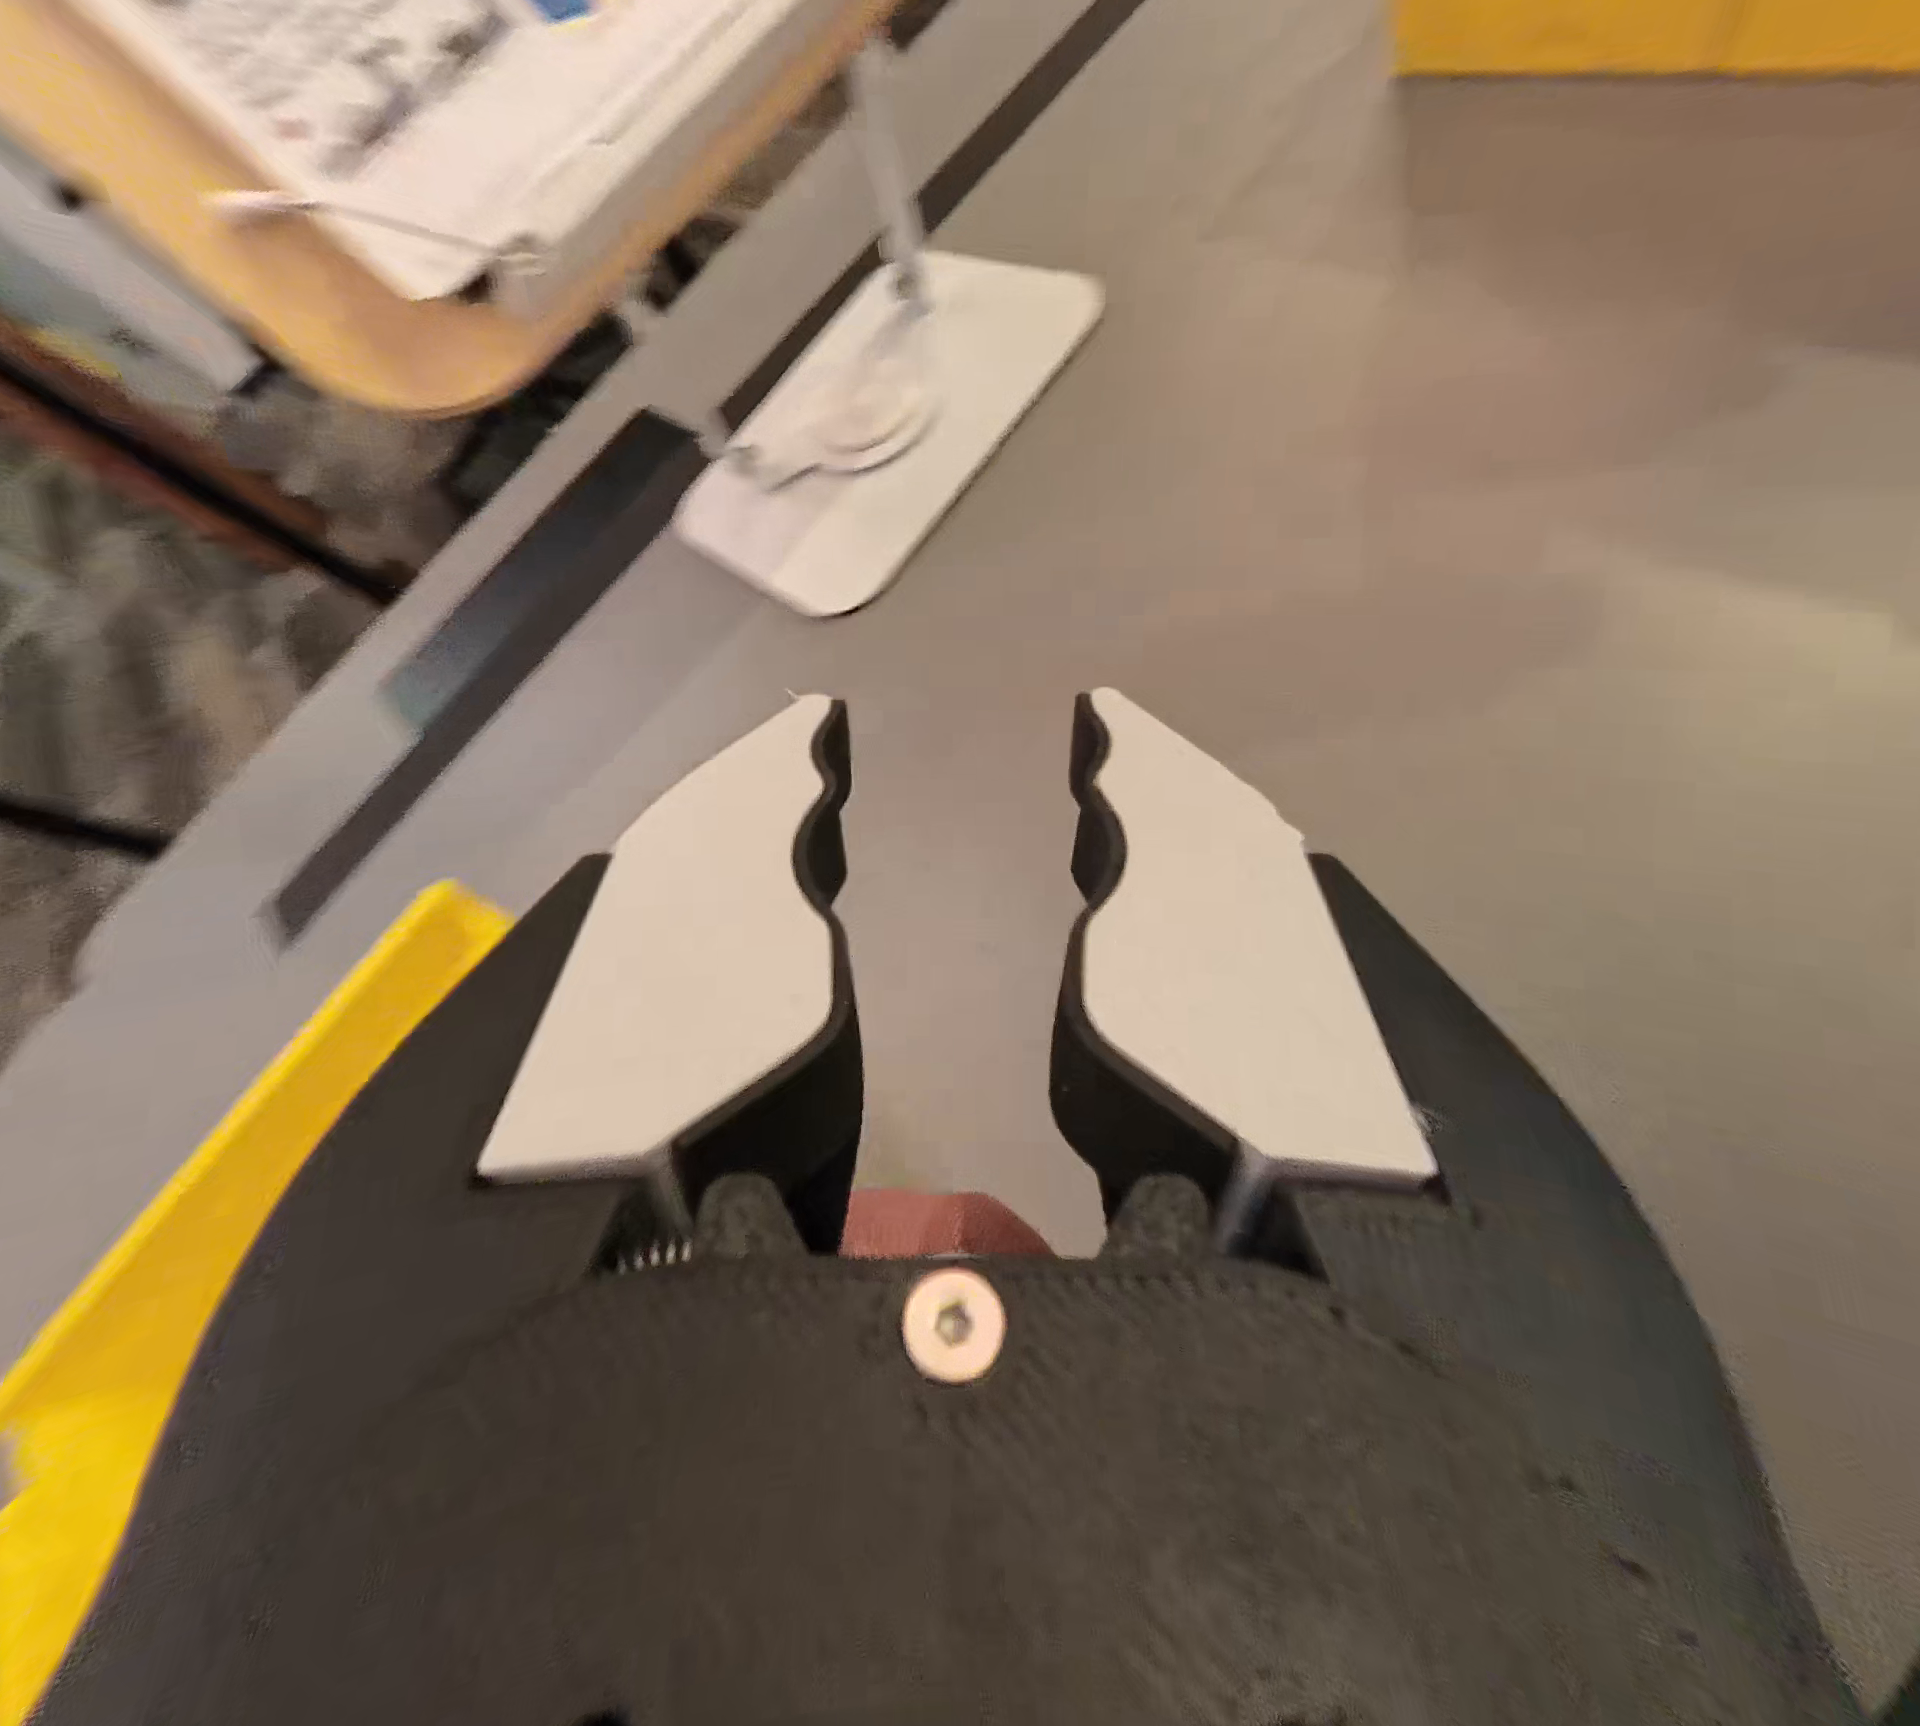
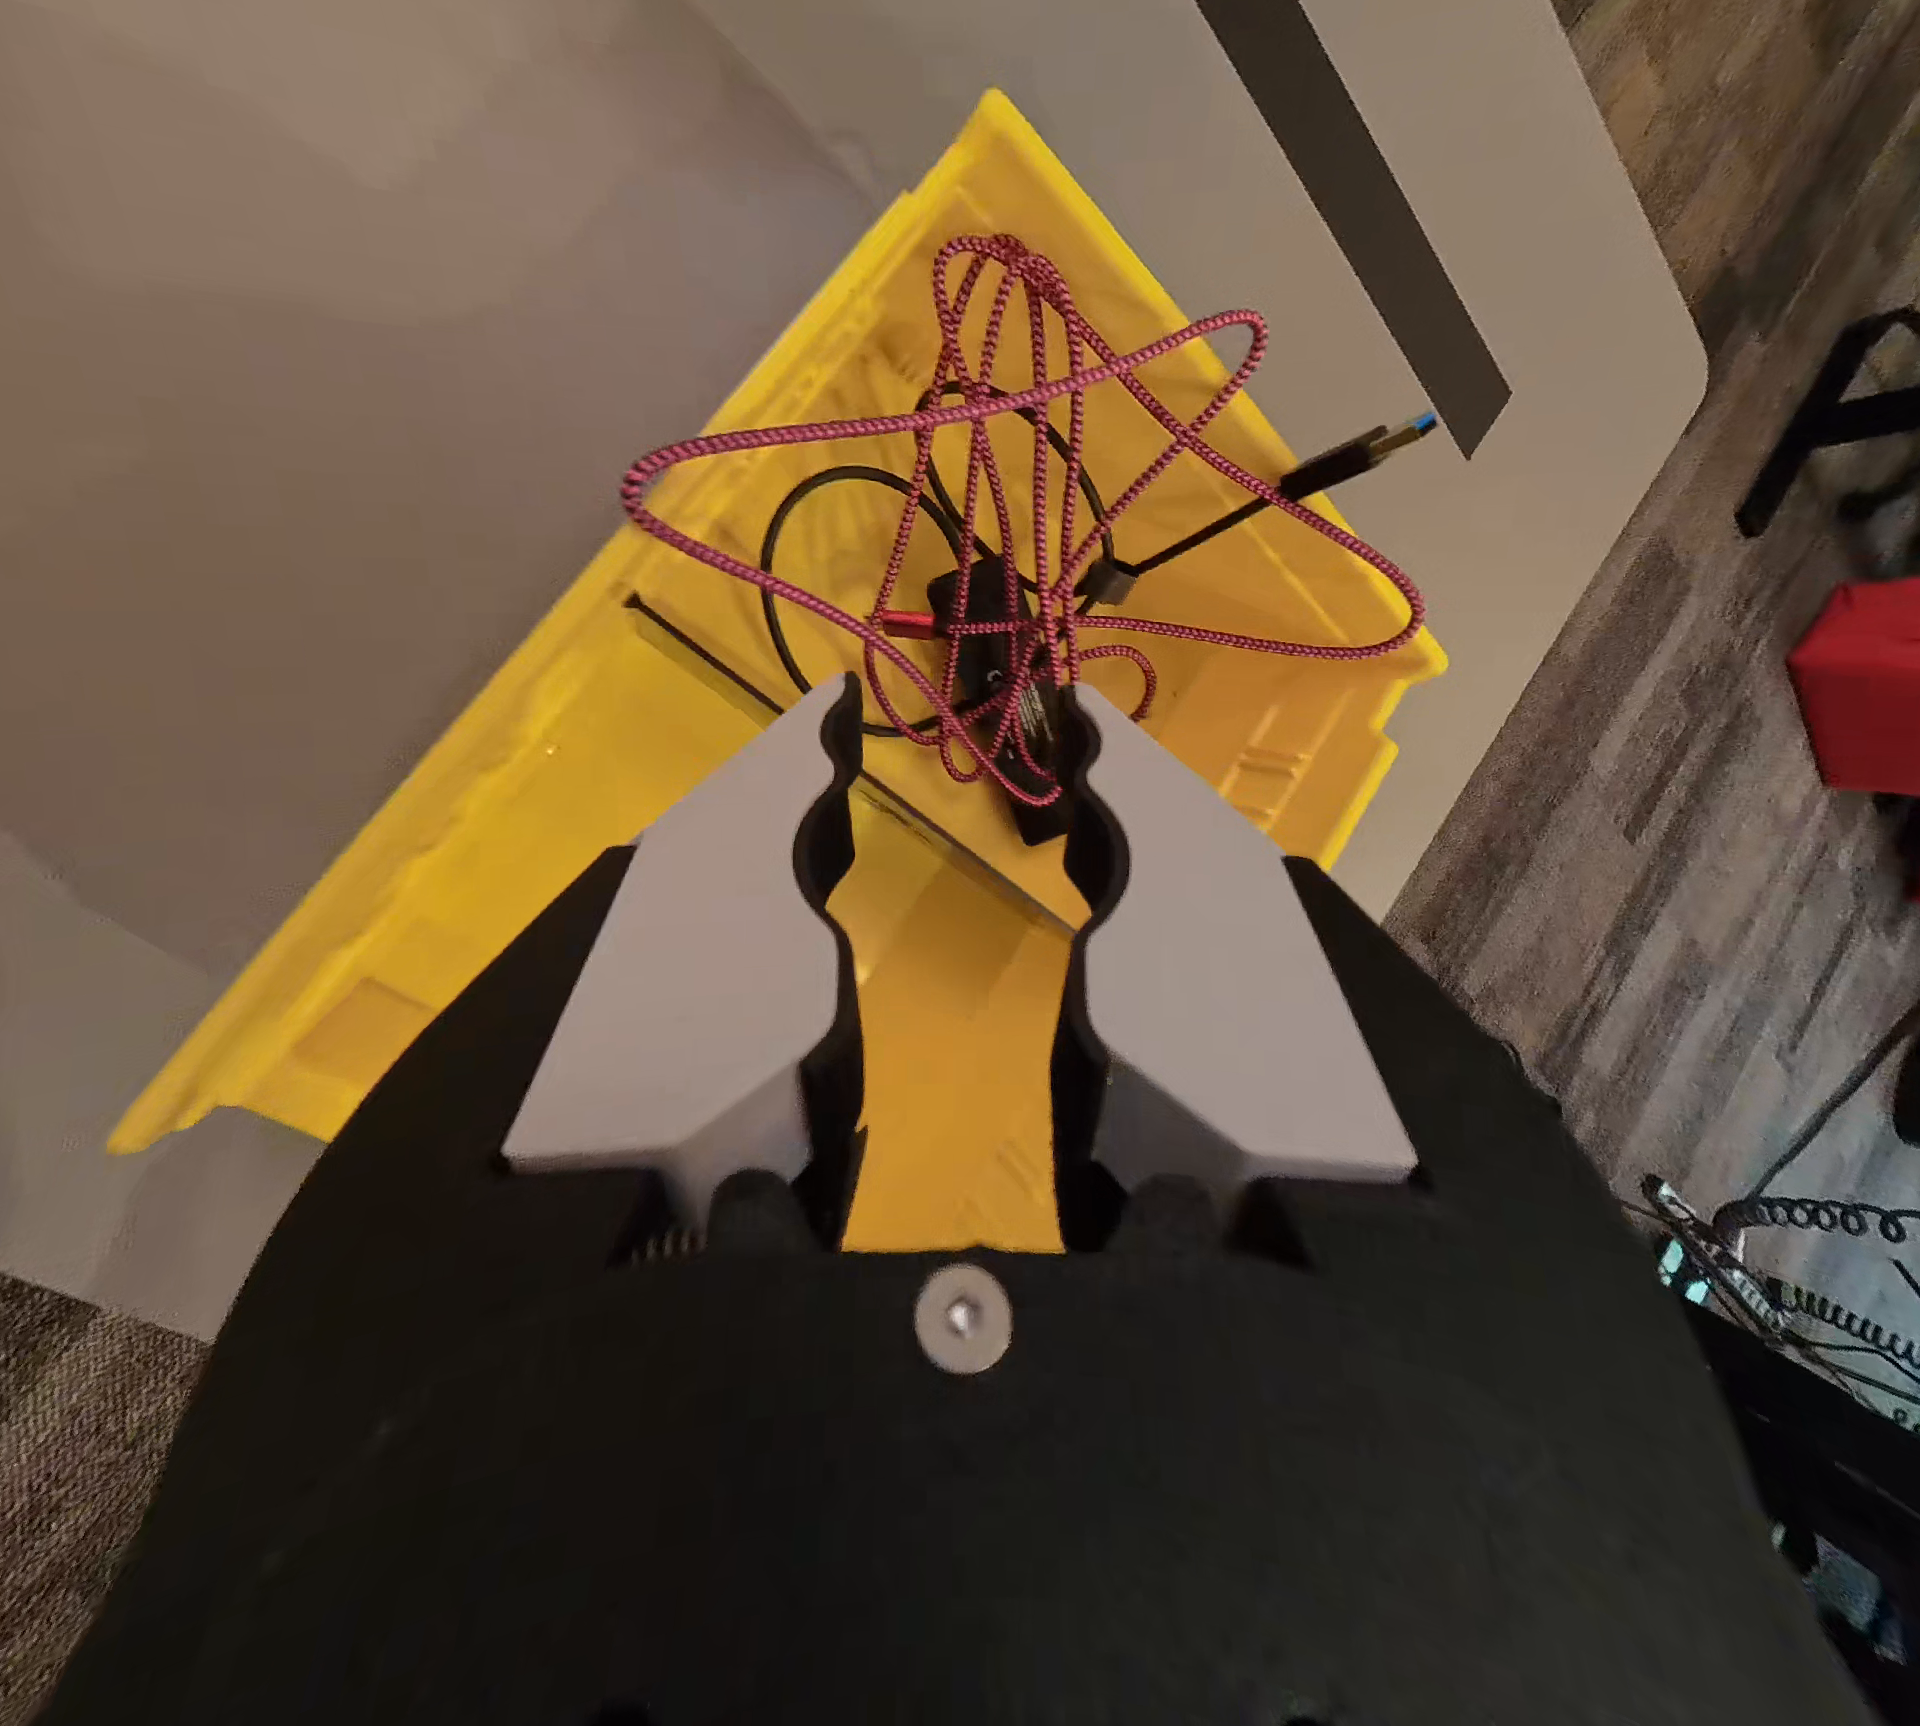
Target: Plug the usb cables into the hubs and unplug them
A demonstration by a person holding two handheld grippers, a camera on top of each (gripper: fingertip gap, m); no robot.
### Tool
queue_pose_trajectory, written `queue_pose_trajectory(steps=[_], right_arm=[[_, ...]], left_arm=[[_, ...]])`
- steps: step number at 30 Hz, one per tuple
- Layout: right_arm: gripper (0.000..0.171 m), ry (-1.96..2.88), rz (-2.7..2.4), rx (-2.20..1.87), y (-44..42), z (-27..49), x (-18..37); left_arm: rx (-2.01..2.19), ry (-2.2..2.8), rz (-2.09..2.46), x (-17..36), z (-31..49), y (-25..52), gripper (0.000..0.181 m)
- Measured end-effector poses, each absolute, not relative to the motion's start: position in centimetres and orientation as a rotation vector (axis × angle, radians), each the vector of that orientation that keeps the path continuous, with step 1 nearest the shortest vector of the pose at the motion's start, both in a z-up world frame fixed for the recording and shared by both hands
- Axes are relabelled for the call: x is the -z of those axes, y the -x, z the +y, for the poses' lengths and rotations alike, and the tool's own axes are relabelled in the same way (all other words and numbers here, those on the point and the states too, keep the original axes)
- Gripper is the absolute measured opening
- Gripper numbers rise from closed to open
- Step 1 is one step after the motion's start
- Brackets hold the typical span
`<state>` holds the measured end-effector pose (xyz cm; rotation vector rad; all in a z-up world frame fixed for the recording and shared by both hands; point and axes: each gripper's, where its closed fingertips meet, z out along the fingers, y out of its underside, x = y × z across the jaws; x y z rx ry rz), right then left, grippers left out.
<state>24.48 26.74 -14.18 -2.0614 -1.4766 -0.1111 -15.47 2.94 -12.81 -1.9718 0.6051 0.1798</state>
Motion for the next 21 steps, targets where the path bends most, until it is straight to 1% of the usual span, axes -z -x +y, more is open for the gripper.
queue_pose_trajectory(steps=[1,4,6,9,11,13,18,21], right_arm=[[0.034,2.051,-1.473,0.106,-24.2,26.3,14.3],[0.033,2.026,-1.472,0.071,-23.3,25.0,14.8],[0.033,2.013,-1.479,0.049,-22.7,24.2,15.1],[0.034,2.003,-1.485,0.019,-22.1,23.3,15.6],[0.034,1.996,-1.496,-0.008,-21.6,22.6,15.9],[0.034,1.993,-1.510,-0.026,-21.4,21.9,16.1],[0.034,1.992,-1.537,-0.045,-21.1,20.6,16.7],[0.034,1.987,-1.551,-0.048,-21.0,20.0,16.9]], left_arm=[[-0.236,1.970,0.578,11.7,2.6,17.6,0.040],[-0.439,2.027,0.560,9.9,1.7,24.7,0.041],[-0.499,2.091,0.627,10.3,1.4,28.1,0.041],[-0.527,2.210,0.816,13.6,1.9,31.8,0.038],[-0.513,2.300,0.920,16.6,2.6,33.8,0.033],[-0.523,2.373,1.041,19.7,3.2,35.7,0.032],[-0.460,2.488,1.273,24.9,4.2,37.4,0.032],[-0.437,2.543,1.376,26.8,4.2,38.2,0.019]])
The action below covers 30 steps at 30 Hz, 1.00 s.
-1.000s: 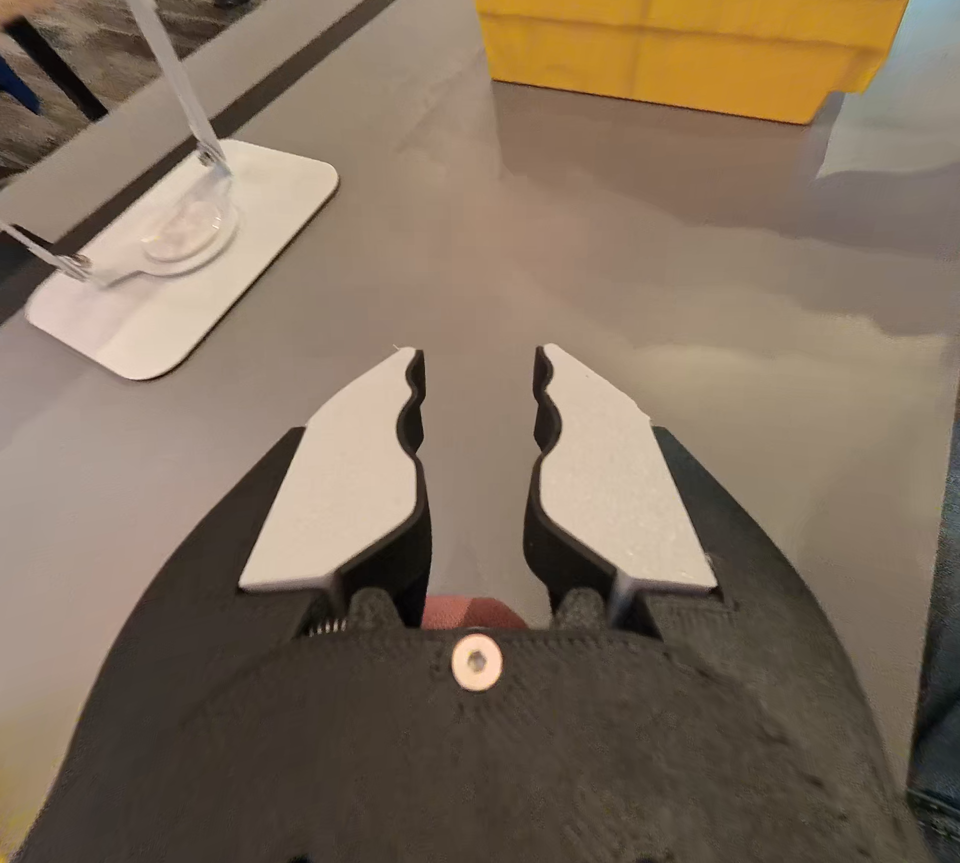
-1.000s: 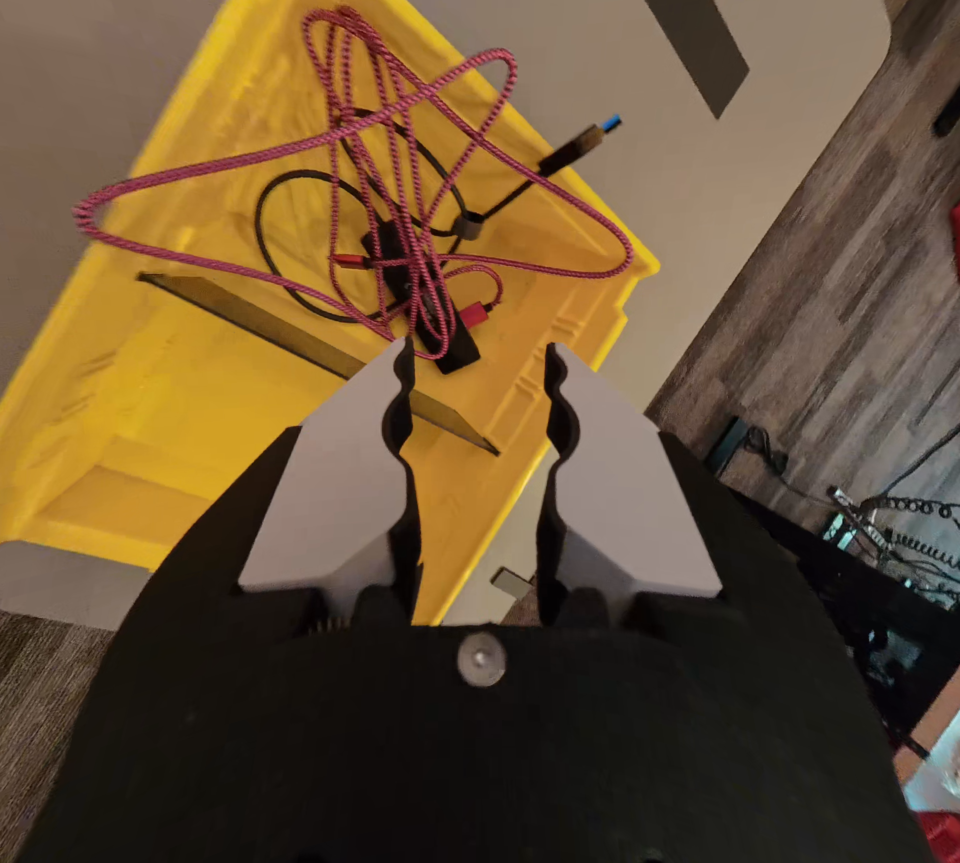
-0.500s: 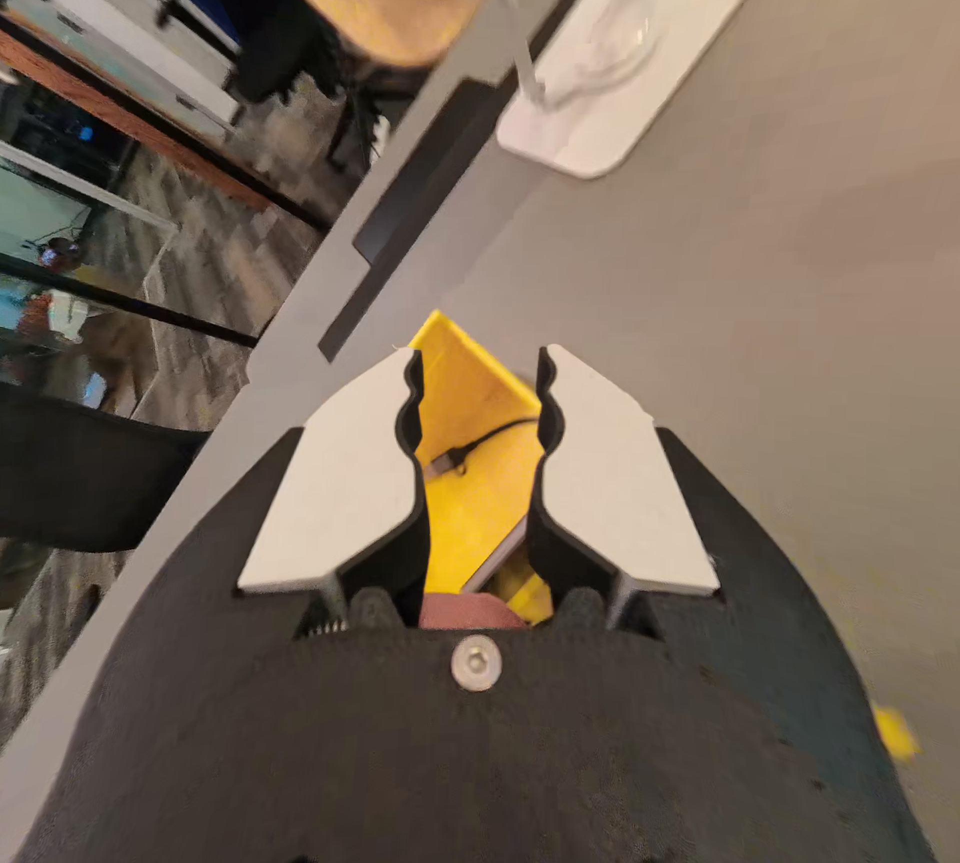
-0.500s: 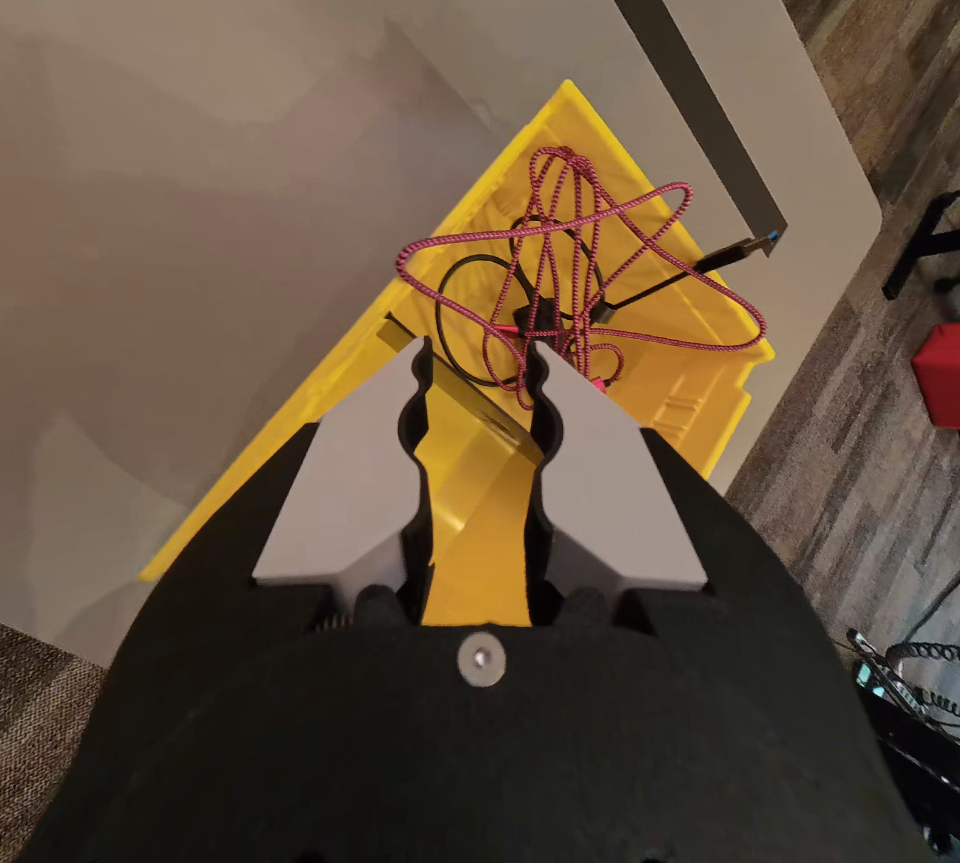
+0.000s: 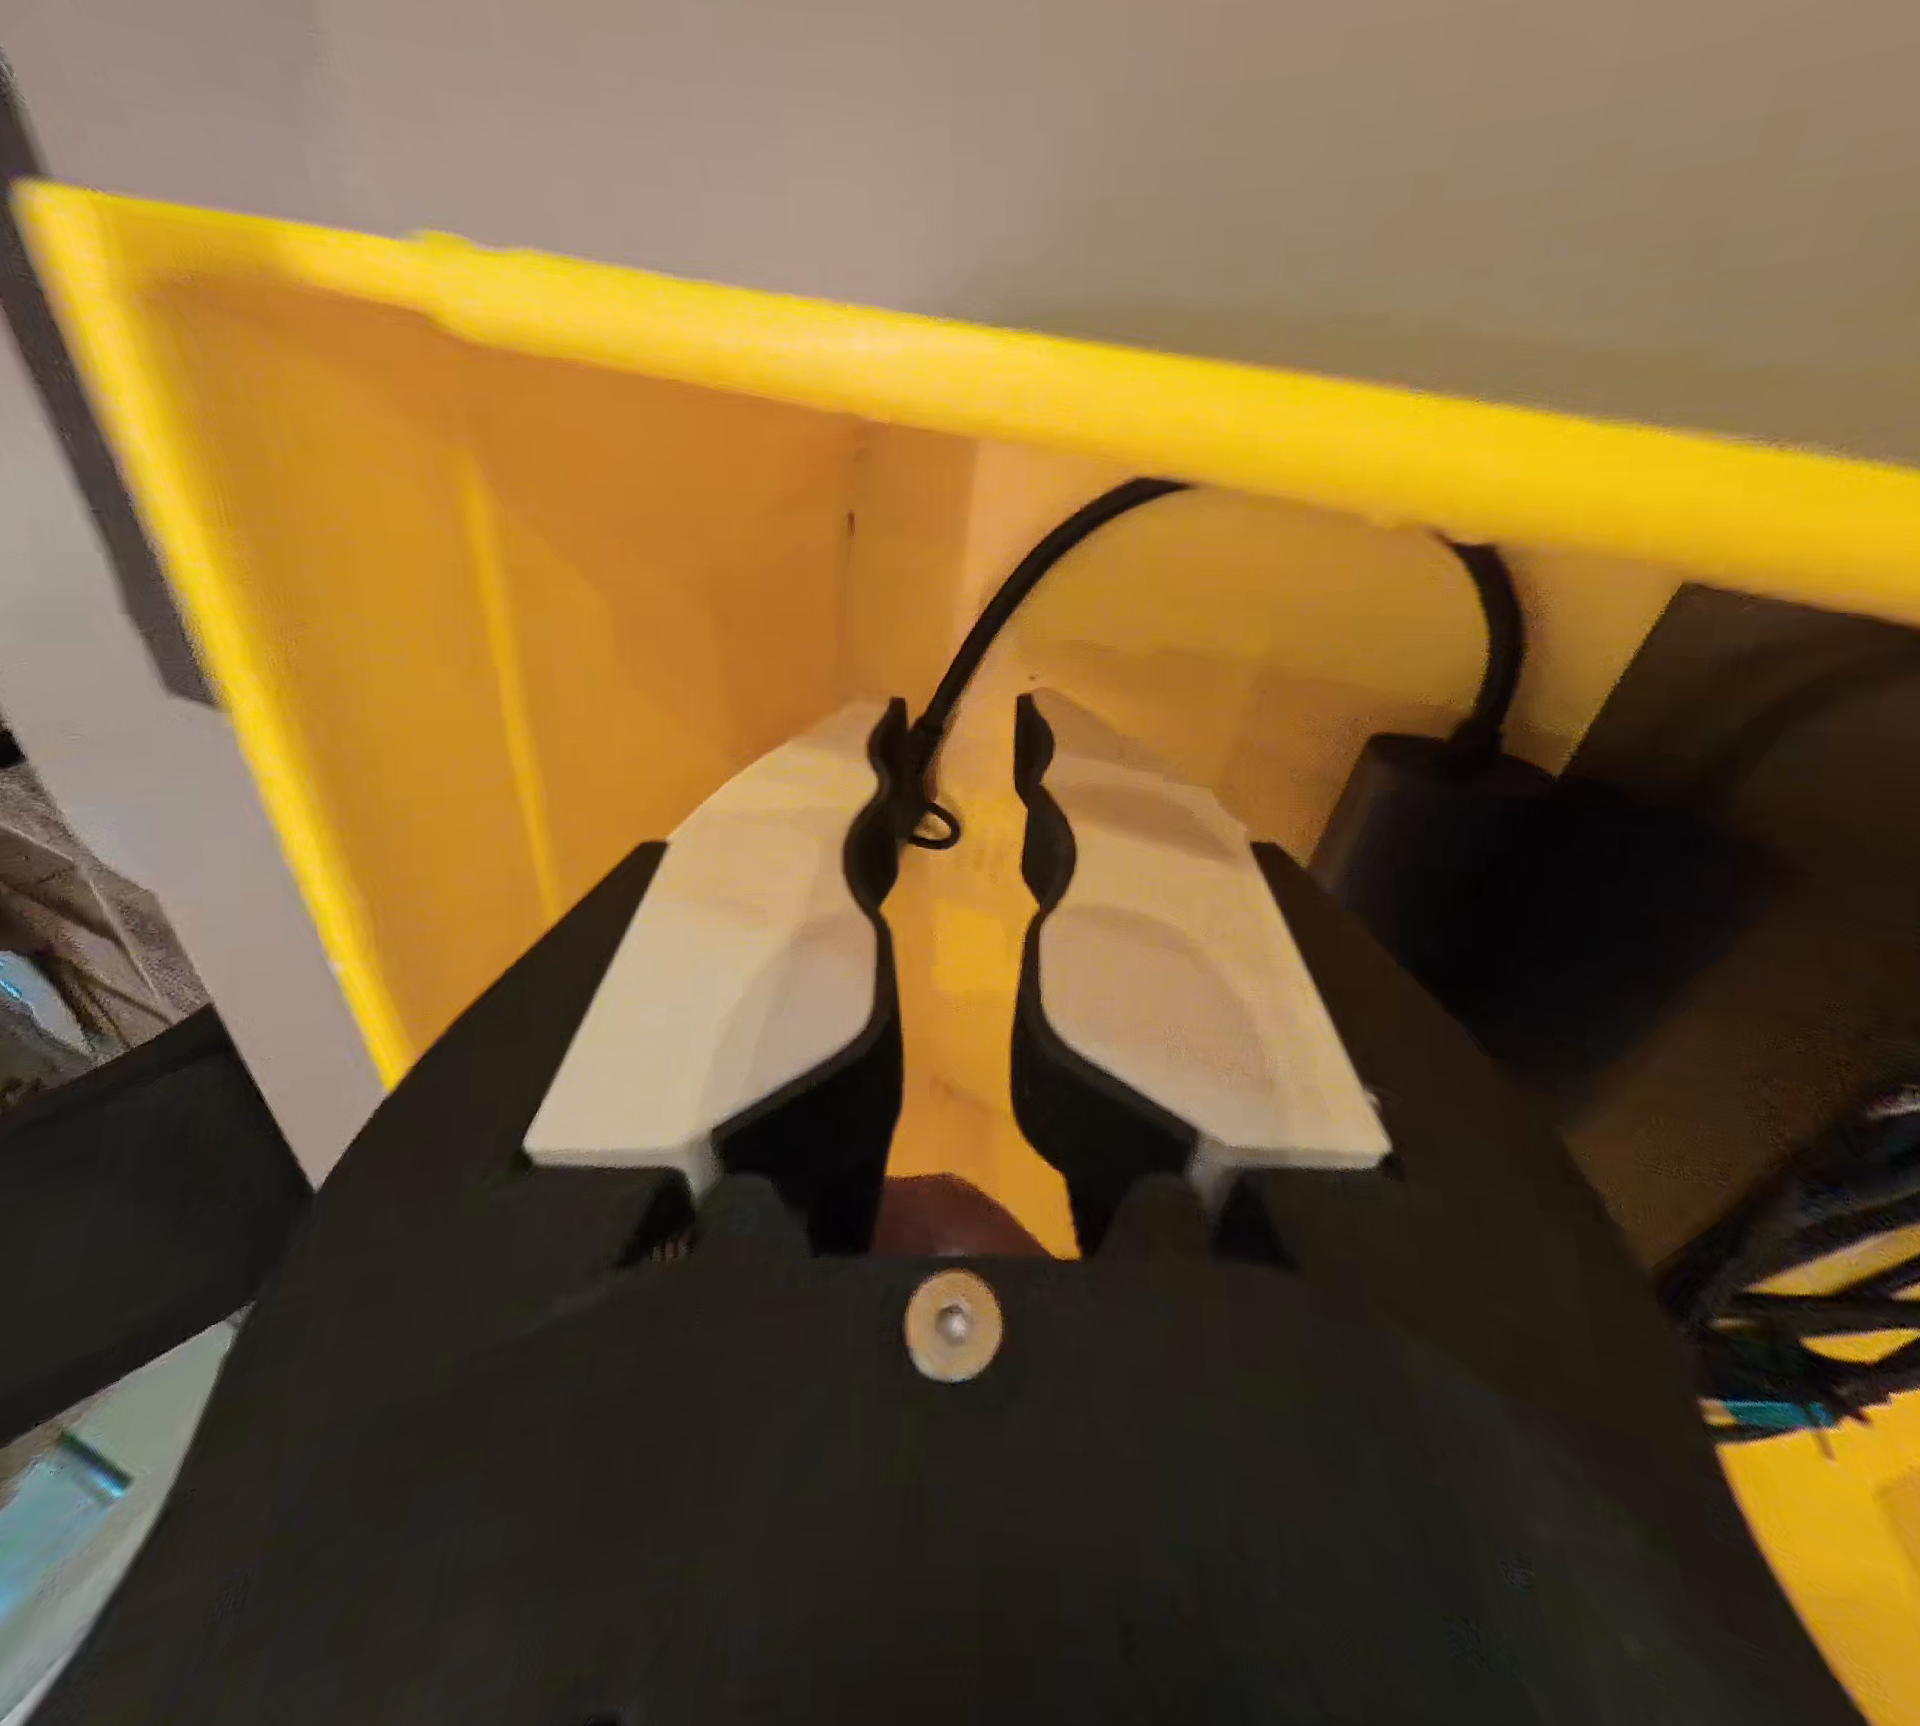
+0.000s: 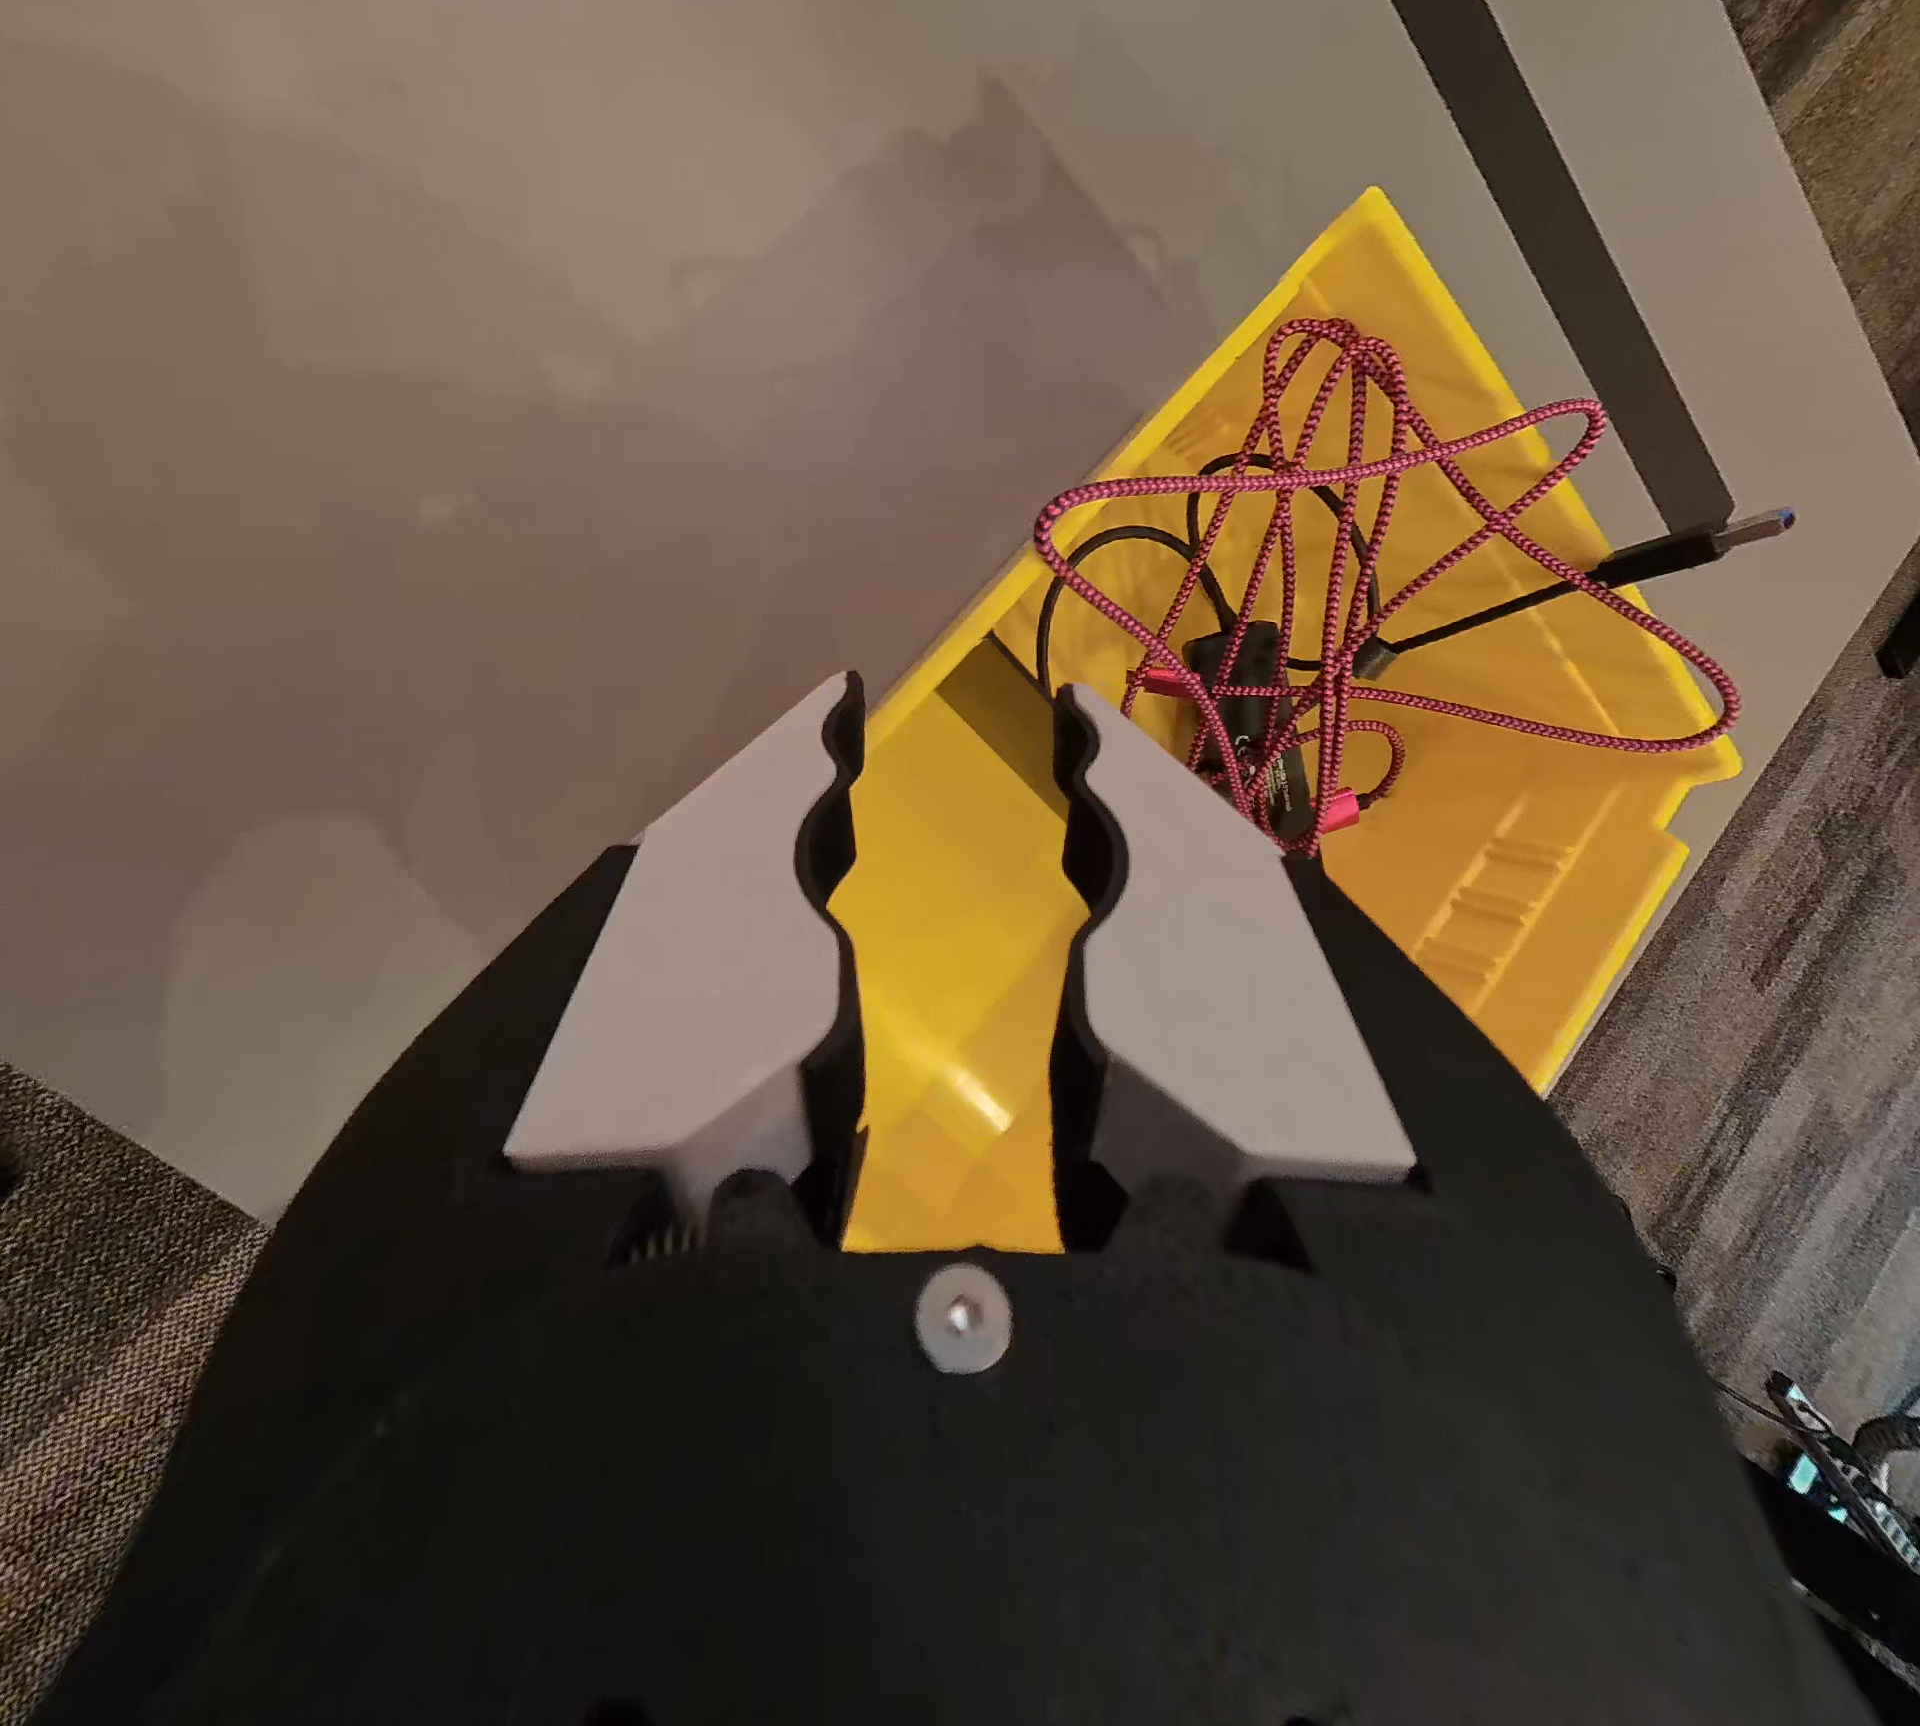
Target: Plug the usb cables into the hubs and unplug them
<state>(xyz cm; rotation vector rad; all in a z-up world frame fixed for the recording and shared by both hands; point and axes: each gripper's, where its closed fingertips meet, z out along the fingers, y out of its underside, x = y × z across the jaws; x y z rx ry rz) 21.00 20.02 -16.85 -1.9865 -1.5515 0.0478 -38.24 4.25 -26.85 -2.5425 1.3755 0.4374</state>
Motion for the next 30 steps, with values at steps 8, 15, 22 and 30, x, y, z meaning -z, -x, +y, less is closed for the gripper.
queue_pose_trajectory(steps=[8,15,22,30], right_arm=[[0.032,1.987,-1.582,-0.056,-20.8,19.6,17.4],[0.031,1.951,-1.590,-0.106,-19.3,19.4,17.1],[0.031,1.925,-1.596,-0.094,-19.2,18.9,16.4],[0.030,1.759,-1.608,-0.158,-15.0,16.7,13.6]], left_arm=[[-0.406,2.574,1.524,28.4,4.8,39.0,0.016],[-0.383,2.562,1.552,28.6,4.8,38.9,0.004],[-0.447,2.442,1.404,24.9,4.3,38.6,0.004],[-0.518,2.243,1.145,16.5,3.0,38.3,0.003]])
